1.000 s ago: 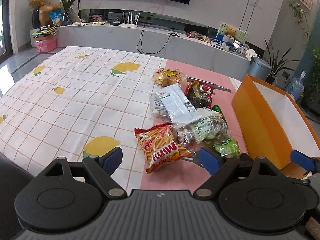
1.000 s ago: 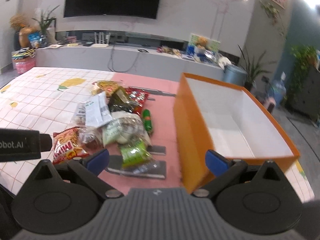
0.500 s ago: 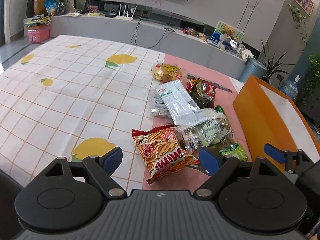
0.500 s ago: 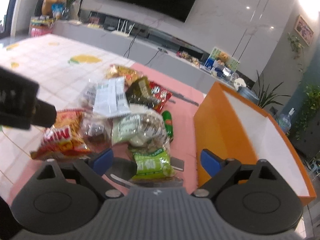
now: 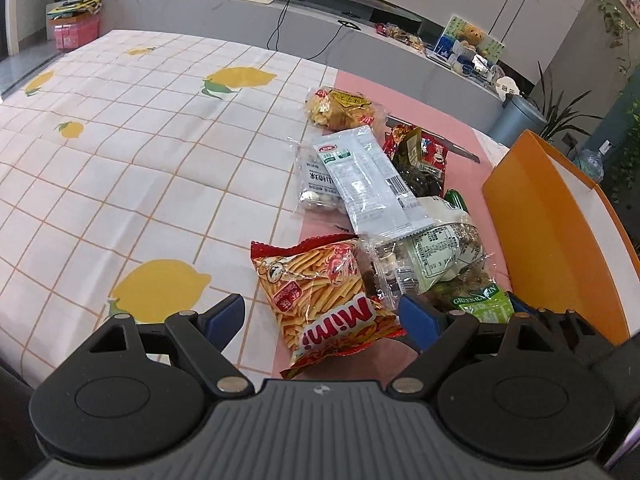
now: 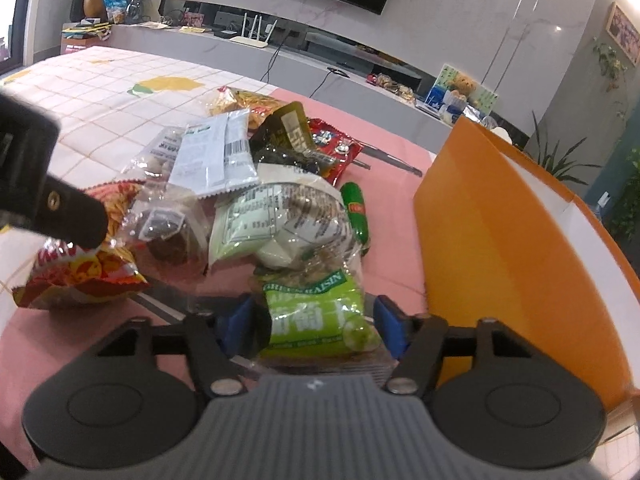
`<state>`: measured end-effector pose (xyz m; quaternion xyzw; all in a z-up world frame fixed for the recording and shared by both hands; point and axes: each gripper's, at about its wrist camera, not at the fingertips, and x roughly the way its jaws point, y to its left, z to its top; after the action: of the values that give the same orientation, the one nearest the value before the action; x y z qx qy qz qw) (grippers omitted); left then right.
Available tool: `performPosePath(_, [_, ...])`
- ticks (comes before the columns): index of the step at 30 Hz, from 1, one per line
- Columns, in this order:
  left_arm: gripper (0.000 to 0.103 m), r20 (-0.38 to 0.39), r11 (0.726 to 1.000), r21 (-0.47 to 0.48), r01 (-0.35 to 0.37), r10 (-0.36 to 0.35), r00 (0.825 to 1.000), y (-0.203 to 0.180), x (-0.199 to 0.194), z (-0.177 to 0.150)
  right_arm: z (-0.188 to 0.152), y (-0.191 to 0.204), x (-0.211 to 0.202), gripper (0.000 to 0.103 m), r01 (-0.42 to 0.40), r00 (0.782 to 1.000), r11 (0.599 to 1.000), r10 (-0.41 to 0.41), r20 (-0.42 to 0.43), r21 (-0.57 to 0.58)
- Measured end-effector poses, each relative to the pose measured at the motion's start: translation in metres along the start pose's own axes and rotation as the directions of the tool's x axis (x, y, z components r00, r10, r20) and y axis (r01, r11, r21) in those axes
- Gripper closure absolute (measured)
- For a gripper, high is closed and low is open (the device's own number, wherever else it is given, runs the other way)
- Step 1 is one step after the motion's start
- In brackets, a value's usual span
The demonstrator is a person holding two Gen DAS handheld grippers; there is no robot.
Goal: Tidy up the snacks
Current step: 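Grasp the red Mimi bag with the left gripper while the right grasps the green bread bag, then carry both bags into the orange box and open both grippers to drop them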
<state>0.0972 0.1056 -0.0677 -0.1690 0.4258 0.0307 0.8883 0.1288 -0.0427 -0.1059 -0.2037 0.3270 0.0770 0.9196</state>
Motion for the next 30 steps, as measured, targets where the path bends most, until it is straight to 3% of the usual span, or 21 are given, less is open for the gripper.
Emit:
performPosePath(2, [0.002,-0.005,1.0,-0.009,-0.012,0.012,1.0,0.0,0.004,0.001,-0.002,0.002,-0.001,0.052,0.005,1.0,1.0,-0.004,0.007,-0.024])
performPosePath(15, [0.002,-0.021,0.996,-0.063,-0.063,0.062,0.998,0.001,0.023,0.007,-0.015,0.005,-0.024,0.055,-0.02,0.999,0.998,0.022,0.037,-0.056])
performPosePath(19, [0.009,-0.034,0.992,-0.117,-0.049,0.045,0.998,0.007,0.036,0.007,-0.015,0.005,-0.031,0.055,-0.04,0.998,0.998,0.043,0.054,-0.057])
performPosePath(25, [0.033,0.027,0.992,-0.1,-0.08,0.083,0.996,0.005,0.032,0.002,-0.016,0.003,-0.038,0.056,-0.054,0.996,0.997,0.057,0.063,-0.05])
performPosePath(30, [0.043,0.041,0.993,-0.102,-0.067,0.071,0.997,0.008,0.024,-0.002,-0.016,0.002,-0.041,0.056,-0.064,0.995,0.997,0.068,0.075,-0.044])
